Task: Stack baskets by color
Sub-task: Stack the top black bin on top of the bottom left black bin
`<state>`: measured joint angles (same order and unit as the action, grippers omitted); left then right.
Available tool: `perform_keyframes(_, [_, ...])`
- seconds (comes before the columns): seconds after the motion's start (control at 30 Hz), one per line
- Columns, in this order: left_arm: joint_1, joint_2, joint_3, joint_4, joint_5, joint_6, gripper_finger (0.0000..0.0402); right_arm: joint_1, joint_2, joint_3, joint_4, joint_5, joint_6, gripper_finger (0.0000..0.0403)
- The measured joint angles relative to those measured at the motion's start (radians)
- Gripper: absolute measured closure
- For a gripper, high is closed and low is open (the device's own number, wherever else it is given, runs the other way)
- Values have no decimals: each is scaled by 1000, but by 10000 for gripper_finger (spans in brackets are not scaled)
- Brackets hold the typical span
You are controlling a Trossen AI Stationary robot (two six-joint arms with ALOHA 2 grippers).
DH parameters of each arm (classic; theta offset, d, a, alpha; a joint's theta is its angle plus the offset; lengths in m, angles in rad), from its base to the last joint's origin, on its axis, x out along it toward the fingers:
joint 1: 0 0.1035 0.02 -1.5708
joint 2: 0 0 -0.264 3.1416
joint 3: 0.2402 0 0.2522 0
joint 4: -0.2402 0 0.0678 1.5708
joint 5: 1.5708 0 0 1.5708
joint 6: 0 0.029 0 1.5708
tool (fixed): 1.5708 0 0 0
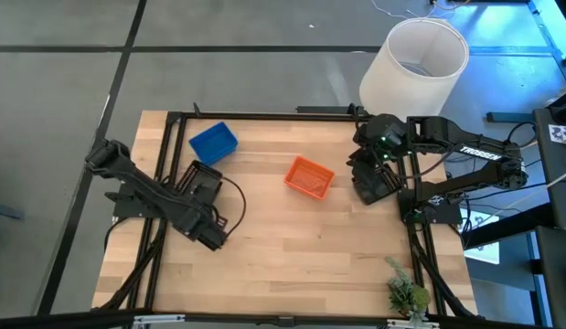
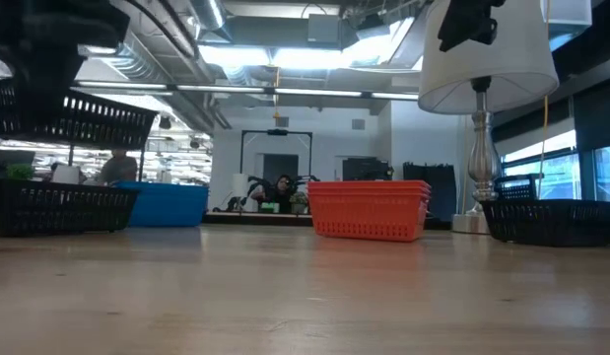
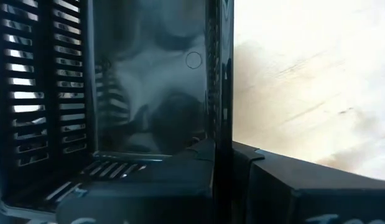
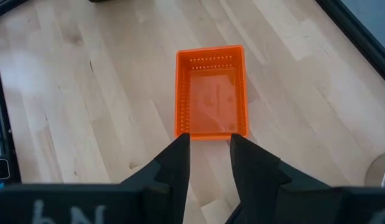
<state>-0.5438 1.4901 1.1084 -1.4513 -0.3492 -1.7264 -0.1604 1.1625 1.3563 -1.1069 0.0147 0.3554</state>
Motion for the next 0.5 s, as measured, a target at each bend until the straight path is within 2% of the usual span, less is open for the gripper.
perform_keyframes(0.5, [-14, 155, 0, -5, 44, -19, 401, 0, 0, 0, -2, 0, -27, 289])
